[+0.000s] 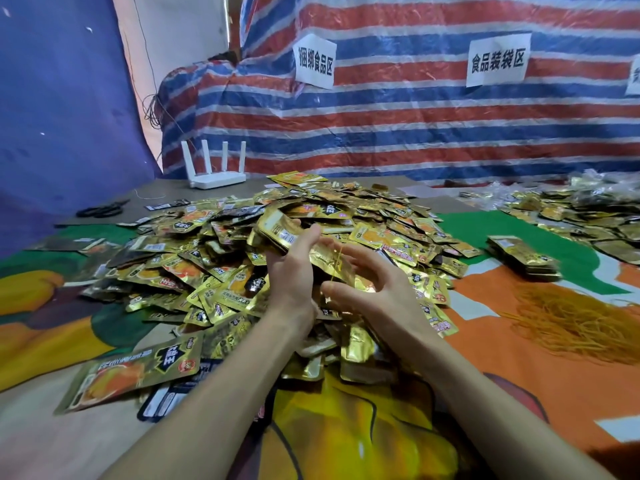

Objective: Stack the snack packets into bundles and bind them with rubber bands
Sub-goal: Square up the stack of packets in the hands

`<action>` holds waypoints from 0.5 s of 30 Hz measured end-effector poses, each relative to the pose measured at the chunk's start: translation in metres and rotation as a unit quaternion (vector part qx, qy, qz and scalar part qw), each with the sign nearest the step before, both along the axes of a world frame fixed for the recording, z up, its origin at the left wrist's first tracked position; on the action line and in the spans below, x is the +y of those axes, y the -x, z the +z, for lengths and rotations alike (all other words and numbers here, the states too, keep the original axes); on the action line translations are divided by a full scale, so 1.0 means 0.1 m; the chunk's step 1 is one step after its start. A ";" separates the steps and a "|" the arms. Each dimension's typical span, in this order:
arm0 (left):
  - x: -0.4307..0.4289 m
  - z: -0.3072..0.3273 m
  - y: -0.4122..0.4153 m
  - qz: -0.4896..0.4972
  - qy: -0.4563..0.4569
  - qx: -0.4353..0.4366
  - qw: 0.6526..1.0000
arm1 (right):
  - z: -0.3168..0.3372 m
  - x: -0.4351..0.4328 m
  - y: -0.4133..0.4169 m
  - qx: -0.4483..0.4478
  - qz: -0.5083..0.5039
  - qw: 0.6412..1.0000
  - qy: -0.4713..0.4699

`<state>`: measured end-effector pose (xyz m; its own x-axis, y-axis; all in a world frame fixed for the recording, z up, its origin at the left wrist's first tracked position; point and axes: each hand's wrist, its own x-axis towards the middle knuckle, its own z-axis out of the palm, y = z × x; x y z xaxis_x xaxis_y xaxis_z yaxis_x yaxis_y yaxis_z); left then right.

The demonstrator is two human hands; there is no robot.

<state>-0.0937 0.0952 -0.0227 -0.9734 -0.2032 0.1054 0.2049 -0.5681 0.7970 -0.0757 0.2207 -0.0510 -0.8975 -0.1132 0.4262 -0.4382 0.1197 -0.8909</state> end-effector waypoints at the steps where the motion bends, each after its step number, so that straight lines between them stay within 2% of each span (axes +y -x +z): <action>1: 0.01 -0.01 0.00 -0.008 -0.003 -0.003 1.000 | 0.01 -0.01 -0.01 0.001 0.013 1.000 0.012; 3: 0.02 -0.02 0.01 -0.033 -0.002 0.000 0.999 | 0.02 -0.04 -0.03 -0.006 0.038 0.999 0.039; 7: -0.01 -0.04 0.01 -0.073 -0.004 0.006 0.997 | 0.00 -0.11 -0.06 -0.007 0.073 0.997 0.022; 10: -0.03 -0.03 0.01 -0.118 -0.031 -0.004 0.993 | 0.02 -0.14 -0.07 -0.018 0.089 0.994 0.060; 15: -0.05 -0.01 0.02 -0.150 -0.067 0.006 0.986 | 0.06 -0.07 0.00 -0.026 0.063 0.991 0.111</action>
<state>-0.0959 0.0903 -0.0233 -0.9907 0.0813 0.1088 0.0201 -0.7048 0.7091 -0.0753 0.2133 -0.0455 -0.9038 -0.1335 0.4067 -0.3899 -0.1350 -0.9109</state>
